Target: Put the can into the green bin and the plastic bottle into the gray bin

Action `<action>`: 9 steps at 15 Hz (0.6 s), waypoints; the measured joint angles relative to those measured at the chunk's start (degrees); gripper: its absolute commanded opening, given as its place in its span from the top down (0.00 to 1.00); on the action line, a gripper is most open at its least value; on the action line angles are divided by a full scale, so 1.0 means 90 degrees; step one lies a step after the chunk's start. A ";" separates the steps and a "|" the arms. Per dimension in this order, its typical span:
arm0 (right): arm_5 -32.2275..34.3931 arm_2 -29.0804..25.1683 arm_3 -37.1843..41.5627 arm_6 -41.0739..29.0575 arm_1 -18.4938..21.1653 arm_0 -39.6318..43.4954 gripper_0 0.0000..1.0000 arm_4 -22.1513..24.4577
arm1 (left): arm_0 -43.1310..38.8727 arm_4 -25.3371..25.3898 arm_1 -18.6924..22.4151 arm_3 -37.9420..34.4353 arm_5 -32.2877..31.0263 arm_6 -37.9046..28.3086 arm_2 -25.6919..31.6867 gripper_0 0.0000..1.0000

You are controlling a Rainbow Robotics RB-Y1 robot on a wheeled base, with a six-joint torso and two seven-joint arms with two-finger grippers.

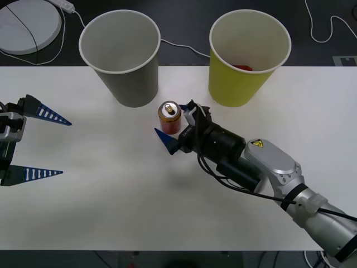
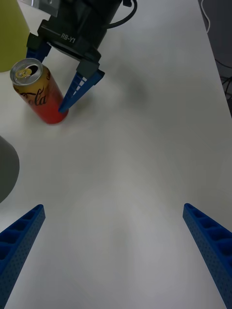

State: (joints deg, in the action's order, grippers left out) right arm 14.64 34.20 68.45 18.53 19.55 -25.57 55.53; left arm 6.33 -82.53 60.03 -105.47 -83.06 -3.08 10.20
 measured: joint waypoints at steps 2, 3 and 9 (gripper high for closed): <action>-0.0018 0.0037 -0.0032 0.0001 -0.0021 -0.0046 0.00 -0.0004 | 0.0000 0.0000 0.0000 0.0000 0.0000 0.0000 0.0000 0.00; -0.0031 0.0064 -0.0035 0.0001 -0.0018 -0.0064 0.31 -0.0004 | 0.0000 0.0000 0.0000 0.0000 0.0000 0.0000 0.0000 0.00; -0.0075 0.0125 -0.0037 -0.0024 -0.0024 -0.0120 1.00 -0.0002 | 0.0000 0.0000 0.0000 0.0000 0.0000 0.0000 0.0000 0.00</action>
State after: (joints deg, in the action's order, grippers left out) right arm 13.97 35.33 68.11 18.32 19.34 -26.65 55.51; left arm 6.33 -82.53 60.03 -105.47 -83.06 -3.08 10.20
